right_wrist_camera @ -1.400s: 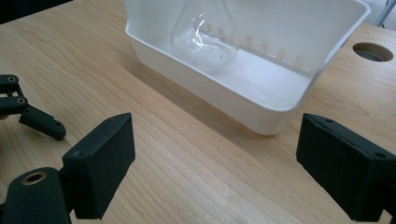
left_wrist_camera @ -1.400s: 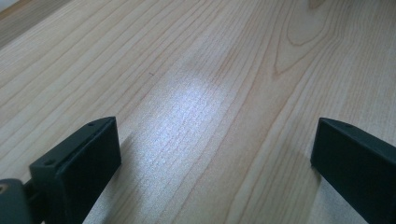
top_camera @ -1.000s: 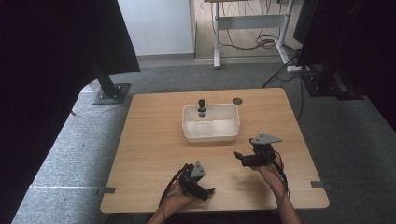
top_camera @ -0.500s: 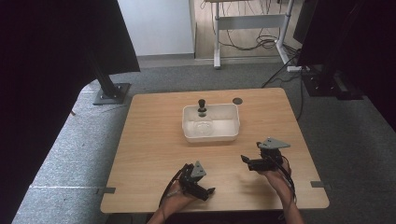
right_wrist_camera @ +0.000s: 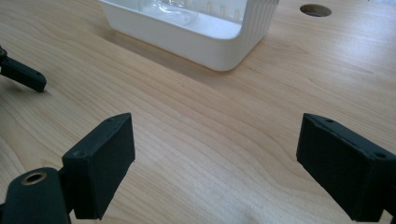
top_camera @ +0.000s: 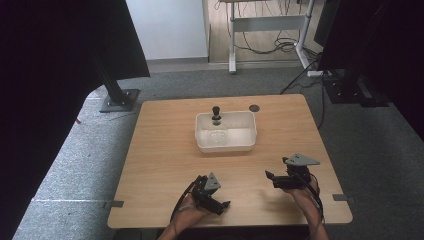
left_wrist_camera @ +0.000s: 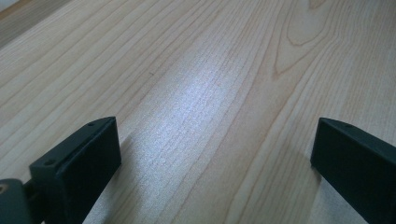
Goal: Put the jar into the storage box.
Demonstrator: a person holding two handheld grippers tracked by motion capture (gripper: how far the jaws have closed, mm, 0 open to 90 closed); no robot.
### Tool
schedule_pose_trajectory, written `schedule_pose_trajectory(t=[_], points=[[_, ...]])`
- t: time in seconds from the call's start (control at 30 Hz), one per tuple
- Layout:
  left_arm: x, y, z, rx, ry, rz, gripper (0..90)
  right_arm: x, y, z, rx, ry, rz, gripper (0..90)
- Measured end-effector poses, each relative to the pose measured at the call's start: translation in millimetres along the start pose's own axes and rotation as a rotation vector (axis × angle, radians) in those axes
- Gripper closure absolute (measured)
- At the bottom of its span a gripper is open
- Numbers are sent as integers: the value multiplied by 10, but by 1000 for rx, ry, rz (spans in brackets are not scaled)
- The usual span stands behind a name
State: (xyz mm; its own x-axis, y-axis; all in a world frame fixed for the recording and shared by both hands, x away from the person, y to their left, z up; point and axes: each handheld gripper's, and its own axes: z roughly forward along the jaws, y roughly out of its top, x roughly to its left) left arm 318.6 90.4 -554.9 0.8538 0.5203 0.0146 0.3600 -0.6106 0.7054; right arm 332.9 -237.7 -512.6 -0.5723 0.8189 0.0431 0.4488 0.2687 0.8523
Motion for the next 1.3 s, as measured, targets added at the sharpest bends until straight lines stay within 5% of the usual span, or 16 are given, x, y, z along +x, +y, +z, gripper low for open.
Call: schedule_pose_trajectory(t=[0.8, 1.3], points=[[-2, 0, 0, 0, 1, -1, 12, -23, -331, -146, 31, -30, 24, 108], [-3, 0, 0, 0, 2, -2, 12, 2, -571, -114, 131, -44, 39, 106]])
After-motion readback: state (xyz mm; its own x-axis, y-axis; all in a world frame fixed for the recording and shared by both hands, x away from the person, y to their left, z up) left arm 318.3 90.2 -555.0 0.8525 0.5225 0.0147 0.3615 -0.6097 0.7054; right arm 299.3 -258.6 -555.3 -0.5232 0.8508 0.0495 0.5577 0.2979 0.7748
